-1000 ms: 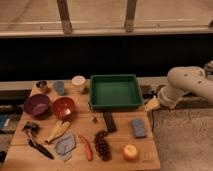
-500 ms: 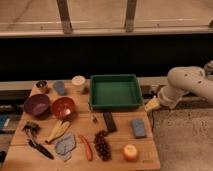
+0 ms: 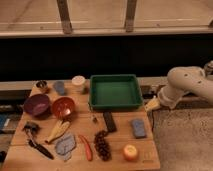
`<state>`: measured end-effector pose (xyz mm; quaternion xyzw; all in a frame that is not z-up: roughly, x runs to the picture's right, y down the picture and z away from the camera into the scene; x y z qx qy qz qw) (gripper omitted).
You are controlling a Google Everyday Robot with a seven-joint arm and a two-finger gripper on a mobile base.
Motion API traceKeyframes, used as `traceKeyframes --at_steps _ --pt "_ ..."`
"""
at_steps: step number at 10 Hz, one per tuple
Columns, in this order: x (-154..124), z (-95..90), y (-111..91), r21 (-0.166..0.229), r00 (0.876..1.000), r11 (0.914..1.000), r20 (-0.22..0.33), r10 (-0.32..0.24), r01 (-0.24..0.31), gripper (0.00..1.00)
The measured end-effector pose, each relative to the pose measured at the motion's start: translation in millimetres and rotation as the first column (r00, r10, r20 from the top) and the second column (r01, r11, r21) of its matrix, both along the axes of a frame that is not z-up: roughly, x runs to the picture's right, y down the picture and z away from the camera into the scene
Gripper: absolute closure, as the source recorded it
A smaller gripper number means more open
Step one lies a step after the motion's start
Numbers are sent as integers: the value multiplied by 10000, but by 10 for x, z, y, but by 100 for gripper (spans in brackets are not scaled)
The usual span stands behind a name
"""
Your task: Place grapes in metal cup
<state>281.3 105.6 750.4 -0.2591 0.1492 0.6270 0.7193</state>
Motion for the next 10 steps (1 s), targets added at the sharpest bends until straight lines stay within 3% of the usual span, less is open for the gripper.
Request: traceKeyframes --at_steps 5,8,10 --pt "-35 -23 15 -84 9995 9997 198 -247 248 20" --pt "-566 -2 20 -321 9877 9920 1031 -1179 1218 20" --pt "-1082 3 11 -312 9652 9786 1744 -1950 2034 20"
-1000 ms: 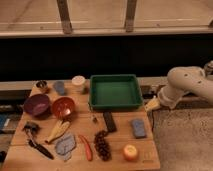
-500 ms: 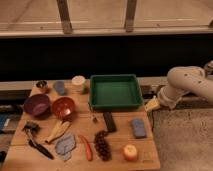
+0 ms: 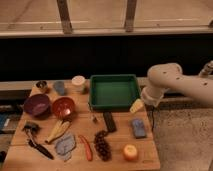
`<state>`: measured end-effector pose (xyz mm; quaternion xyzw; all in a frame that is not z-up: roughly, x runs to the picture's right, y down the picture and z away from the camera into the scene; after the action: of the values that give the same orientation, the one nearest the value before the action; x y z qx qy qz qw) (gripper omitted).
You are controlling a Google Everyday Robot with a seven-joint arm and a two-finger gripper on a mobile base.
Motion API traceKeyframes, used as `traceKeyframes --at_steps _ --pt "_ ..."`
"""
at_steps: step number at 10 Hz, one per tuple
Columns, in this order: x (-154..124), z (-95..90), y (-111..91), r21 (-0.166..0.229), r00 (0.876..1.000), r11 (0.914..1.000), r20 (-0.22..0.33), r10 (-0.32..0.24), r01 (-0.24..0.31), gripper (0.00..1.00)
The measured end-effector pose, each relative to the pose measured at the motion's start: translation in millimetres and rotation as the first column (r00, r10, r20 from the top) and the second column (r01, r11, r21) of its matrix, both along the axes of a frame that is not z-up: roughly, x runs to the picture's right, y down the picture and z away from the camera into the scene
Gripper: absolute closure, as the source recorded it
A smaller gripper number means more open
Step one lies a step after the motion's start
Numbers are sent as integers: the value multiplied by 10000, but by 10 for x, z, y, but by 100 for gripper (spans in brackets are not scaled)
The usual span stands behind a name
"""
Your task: Place grapes in metal cup
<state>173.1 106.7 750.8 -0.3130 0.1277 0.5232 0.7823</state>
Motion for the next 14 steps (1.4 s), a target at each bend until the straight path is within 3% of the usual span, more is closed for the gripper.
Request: traceKeyframes --at_steps 2,5,9,11,14 --pt "-387 -46 45 -68 9952 9974 667 -716 723 20" --pt "-916 -273 248 -224 9738 9847 1541 -1674 1728 20" --pt "-917 -286 268 -232 9733 9838 1515 -1723 1778 20" --pt "-1037 -250 363 -381 9629 9754 1721 -2076 2171 20" --pt "-1363 -355 737 -674 9396 9583 2268 -2565 2778 20"
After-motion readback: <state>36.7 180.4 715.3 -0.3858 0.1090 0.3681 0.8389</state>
